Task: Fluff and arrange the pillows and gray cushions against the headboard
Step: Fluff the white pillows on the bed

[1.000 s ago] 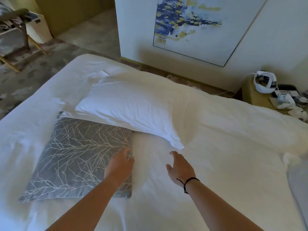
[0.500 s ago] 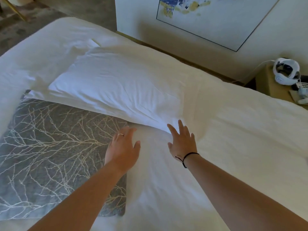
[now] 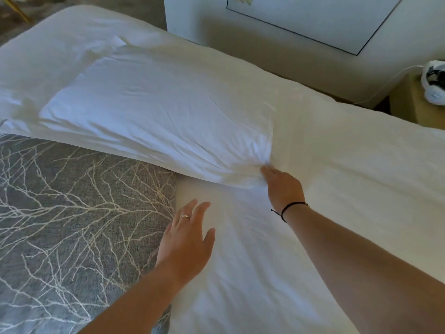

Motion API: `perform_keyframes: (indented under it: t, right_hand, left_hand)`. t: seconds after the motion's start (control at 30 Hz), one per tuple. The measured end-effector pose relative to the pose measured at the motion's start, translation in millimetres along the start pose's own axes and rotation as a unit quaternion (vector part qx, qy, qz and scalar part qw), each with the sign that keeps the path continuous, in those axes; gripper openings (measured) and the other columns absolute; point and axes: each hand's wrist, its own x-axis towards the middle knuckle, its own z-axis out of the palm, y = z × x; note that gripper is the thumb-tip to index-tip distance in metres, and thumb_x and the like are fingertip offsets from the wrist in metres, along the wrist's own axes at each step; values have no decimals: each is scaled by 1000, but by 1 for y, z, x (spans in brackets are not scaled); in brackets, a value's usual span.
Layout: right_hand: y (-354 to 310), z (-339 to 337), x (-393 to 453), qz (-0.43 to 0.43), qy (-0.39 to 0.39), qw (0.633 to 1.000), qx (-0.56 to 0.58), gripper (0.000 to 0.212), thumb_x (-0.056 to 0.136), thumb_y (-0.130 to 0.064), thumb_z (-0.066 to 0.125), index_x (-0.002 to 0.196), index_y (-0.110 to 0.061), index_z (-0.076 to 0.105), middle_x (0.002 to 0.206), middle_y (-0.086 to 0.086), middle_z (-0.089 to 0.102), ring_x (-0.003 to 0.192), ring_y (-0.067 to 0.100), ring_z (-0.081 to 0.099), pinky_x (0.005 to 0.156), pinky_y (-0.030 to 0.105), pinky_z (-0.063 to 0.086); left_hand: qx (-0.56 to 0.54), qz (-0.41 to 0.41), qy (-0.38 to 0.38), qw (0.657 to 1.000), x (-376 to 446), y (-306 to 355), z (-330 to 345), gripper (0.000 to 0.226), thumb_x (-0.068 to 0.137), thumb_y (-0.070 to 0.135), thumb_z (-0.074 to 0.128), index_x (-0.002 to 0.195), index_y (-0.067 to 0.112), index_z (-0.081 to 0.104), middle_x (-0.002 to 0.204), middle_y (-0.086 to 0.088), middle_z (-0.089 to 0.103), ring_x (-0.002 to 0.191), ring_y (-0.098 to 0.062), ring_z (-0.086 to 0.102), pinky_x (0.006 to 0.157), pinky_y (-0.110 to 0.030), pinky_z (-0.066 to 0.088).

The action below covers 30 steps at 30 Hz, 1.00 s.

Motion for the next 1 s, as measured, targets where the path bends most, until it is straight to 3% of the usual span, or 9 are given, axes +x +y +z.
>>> perform_keyframes:
  t: [0.07,0.13,0.33,0.5,0.6,0.67,0.77,0.9,1.0]
  right_hand:
    - [3,-10,1,9,-16,1000,-9,47,84,4,40,121,-18,59,111,7,66,90,29,62,73,34,50]
    - [-1,-21,-2,13,-34,999,8,41,84,3,43,110,-18,66,93,8,67,83,28,63,67,32,48]
    - [-16,-73,-46,13,-62,990,125,26,83,1,51,92,-16,68,80,4,65,74,26,60,60,27,41]
    - [-40,-123,-130,-43,-89,975,198,17,88,-6,54,90,-17,68,82,3,66,78,25,60,62,26,37]
    - [-26,-158,-201,-43,-59,960,269,14,90,-9,58,96,-14,69,84,3,67,80,25,57,66,28,41]
    - [-1,-181,-252,-35,-45,950,306,9,89,-7,60,84,-11,67,69,0,60,69,24,51,62,30,41]
    - [48,-219,-336,-33,-48,942,332,5,89,-10,64,89,-12,69,67,-9,56,63,11,47,61,24,38]
    - [118,-257,-442,5,-58,931,361,15,82,-9,66,79,-23,68,73,-7,63,68,10,54,58,25,39]
    - [169,-252,-506,84,-64,923,371,24,83,-7,66,78,-30,70,76,-10,66,72,8,60,60,22,44]
  left_hand:
    - [8,-1,-1,1000,-2,4,0,55,94,44,47,144,40,23,156,10,24,144,-13,20,109,-39,35]
    - [20,-6,1,1000,-1,12,-3,56,95,42,46,145,38,21,157,7,22,146,-15,18,112,-41,34]
    - [127,8,-48,991,-9,45,-35,74,99,37,41,149,37,-13,163,-7,-8,150,-28,0,119,-45,20]
    - [202,40,-46,977,-27,75,-77,93,95,43,53,149,34,-23,163,-6,-15,151,-26,-4,118,-43,18]
    - [256,91,-55,961,-53,94,-97,91,92,47,57,153,31,-10,164,-3,-4,151,-25,1,119,-45,17]
    - [273,142,-54,950,-77,111,-103,87,91,47,61,154,33,2,164,2,6,150,-24,9,119,-45,18]
    - [255,227,-36,939,-113,150,-109,74,87,37,68,150,32,28,158,6,30,145,-22,28,115,-43,26]
    - [205,345,-8,916,-153,218,-97,54,69,20,83,121,23,66,124,3,67,117,-24,60,98,-43,46]
    - [236,392,-66,887,-186,279,-68,31,75,7,67,102,21,70,97,2,72,96,-24,66,89,-38,46]
